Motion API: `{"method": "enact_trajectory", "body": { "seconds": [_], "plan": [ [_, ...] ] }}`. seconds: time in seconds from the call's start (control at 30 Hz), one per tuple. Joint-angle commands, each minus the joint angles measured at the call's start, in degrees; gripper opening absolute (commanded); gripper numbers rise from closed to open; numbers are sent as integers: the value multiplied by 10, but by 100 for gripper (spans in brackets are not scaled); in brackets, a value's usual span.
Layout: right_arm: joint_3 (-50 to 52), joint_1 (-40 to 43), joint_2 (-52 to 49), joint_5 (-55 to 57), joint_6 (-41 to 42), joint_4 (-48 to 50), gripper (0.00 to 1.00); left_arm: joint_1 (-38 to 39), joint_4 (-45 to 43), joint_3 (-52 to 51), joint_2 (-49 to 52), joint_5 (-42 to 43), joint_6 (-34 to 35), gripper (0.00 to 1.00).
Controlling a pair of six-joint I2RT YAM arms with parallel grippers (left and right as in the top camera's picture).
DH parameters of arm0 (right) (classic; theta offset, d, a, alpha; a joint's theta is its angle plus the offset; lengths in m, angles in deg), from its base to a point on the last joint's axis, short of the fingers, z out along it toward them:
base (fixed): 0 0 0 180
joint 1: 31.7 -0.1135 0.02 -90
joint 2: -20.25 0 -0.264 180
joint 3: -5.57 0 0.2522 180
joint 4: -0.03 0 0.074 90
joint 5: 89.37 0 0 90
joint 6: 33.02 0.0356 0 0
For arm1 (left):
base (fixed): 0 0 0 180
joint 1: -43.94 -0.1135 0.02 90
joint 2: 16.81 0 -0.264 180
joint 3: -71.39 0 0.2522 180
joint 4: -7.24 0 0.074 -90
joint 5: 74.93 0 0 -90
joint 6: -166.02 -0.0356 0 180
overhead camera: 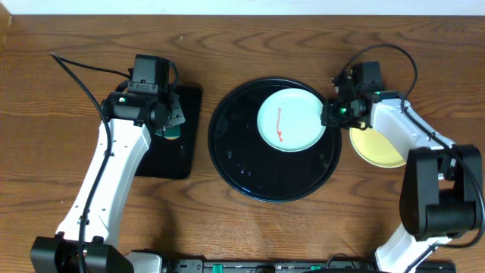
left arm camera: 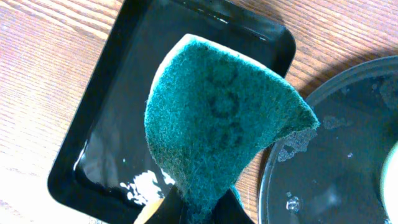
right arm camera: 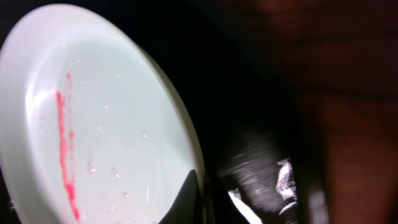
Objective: Clean dirty plates on tray and stack at the side
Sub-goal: 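Grasp the pale green plate rim and drag it to the tray center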
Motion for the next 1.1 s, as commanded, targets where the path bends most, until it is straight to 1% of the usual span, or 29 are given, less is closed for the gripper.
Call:
{"method": "enact_trajectory", "body": {
  "seconds": [0.0, 0.07, 0.17, 0.3, 0.43, 0.6, 0.67, 0.77, 0.87, 0.97, 1.07],
  "plan": [
    [-2, -37, 39, -10, 86, -16, 1, -2, 0, 8, 5, -3, -1, 8],
    [-2, -56, 36, 1, 124, -25, 1, -2, 0, 8, 5, -3, -1, 8],
    [-2, -83, 29, 19, 157, -36, 1, -2, 0, 8, 5, -3, -1, 8],
    [-2, -122, 21, 78, 220, -62, 1, -2, 0, 8, 5, -3, -1, 8],
    [-2, -152, 21, 123, 252, -77, 1, -2, 0, 8, 5, -3, -1, 8],
    [-2, -156, 21, 133, 252, -89, 1, -2, 0, 8, 5, -3, -1, 8],
    [-2, -156, 21, 133, 223, -88, 2, -2, 0, 8, 5, -3, -1, 8],
    [-2, -156, 21, 132, 191, -87, 11, -2, 0, 8, 5, -3, -1, 8],
    [-2, -155, 21, 123, 175, -90, 14, -2, 0, 8, 5, -3, -1, 8],
    [-2, -153, 17, 106, 176, -95, 17, -2, 0, 8, 5, -1, -1, 8],
    [-2, -153, 2, 94, 199, -104, 23, 0, -2, 8, 5, 35, -11, 8]
  ]
}}
